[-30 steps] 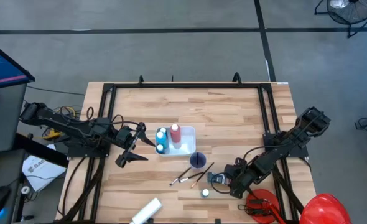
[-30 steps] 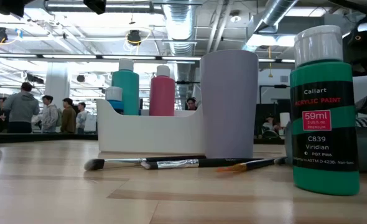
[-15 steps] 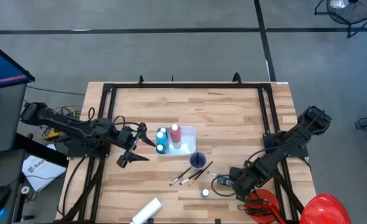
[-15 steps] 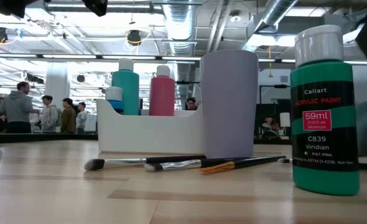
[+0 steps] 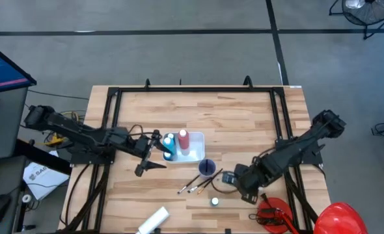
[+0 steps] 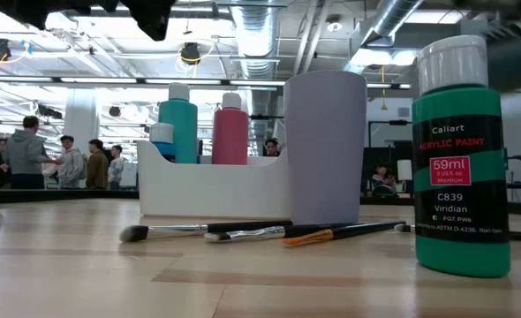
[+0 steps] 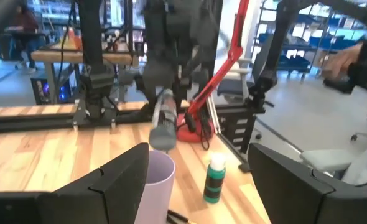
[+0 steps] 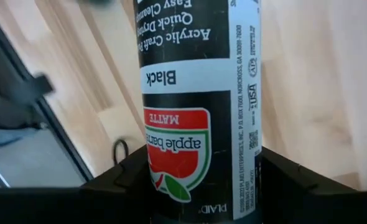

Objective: Pick & Place Paint Supplies
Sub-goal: Put the black paint bottle into the white bin

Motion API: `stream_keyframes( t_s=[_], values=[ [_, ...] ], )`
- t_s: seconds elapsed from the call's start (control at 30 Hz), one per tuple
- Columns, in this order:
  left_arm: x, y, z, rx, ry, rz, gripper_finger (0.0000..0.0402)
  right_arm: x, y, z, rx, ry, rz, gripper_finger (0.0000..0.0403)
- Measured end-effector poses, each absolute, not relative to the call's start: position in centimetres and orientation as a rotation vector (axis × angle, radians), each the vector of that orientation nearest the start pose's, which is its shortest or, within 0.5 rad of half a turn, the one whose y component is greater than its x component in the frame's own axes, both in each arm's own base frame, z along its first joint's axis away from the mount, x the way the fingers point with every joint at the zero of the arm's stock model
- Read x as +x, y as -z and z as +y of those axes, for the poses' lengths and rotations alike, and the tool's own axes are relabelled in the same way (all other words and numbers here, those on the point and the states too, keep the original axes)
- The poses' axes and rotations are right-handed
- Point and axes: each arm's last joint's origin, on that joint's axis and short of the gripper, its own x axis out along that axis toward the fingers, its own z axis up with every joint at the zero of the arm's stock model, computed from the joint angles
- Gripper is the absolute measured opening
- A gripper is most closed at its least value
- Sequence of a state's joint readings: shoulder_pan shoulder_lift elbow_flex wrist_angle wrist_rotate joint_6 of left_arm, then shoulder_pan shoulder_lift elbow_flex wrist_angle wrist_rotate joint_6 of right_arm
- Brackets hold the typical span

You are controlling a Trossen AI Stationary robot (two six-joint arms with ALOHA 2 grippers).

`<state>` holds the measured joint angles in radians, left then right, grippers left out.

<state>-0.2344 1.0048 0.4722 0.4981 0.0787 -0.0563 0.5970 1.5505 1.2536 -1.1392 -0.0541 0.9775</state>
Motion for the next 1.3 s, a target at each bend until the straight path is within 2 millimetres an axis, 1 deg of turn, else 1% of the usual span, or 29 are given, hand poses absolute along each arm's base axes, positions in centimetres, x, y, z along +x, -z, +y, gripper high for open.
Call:
stream_keyframes(
  t_s=[0.2,0.3,0.43,0.53,0.63,0.7,0.8,0.97,1.1,1.2,1.3],
  values=[
    [23.4,-24.4,-5.9,0.000,0.317,0.107,0.0269,24.7,-29.4,13.9,0.419,0.170,1.436,0.0203],
    [24.2,-24.3,-6.4,0.012,0.324,0.121,0.0269,25.1,-31.1,13.2,0.407,0.146,1.416,0.0202],
    [24.7,-24.3,-6.5,0.015,0.323,0.129,0.0269,25.7,-33.5,12.3,0.406,0.107,1.363,0.0203],
    [24.7,-24.2,-6.5,0.033,0.299,0.132,0.0269,26.3,-35.2,11.9,0.399,0.057,1.282,0.0204],
    [24.7,-24.0,-6.4,0.048,0.278,0.158,0.0269,27.2,-36.3,11.5,0.377,0.045,1.214,0.0201],
    [24.6,-24.0,-6.4,0.066,0.276,0.162,0.0269,27.9,-36.5,11.2,0.358,0.048,1.205,0.0200],
    [24.6,-23.9,-6.3,0.079,0.244,0.169,0.0269,29.6,-36.3,11.0,0.326,0.037,1.208,0.0200],
    [24.6,-23.7,-6.3,0.082,0.244,0.191,0.0269,33.1,-35.0,10.9,0.257,0.012,1.344,0.0200],
    [24.4,-23.9,-6.2,0.083,0.243,0.190,0.0269,35.7,-34.4,10.9,0.194,0.012,1.450,0.0201],
    [24.2,-23.9,-6.3,0.100,0.244,0.196,0.0269,38.0,-34.1,11.2,0.171,-0.055,1.423,0.0203],
    [24.2,-23.9,-6.3,0.102,0.246,0.199,0.0269,39.4,-34.5,11.3,0.156,-0.102,1.376,0.0202]
  ],
)
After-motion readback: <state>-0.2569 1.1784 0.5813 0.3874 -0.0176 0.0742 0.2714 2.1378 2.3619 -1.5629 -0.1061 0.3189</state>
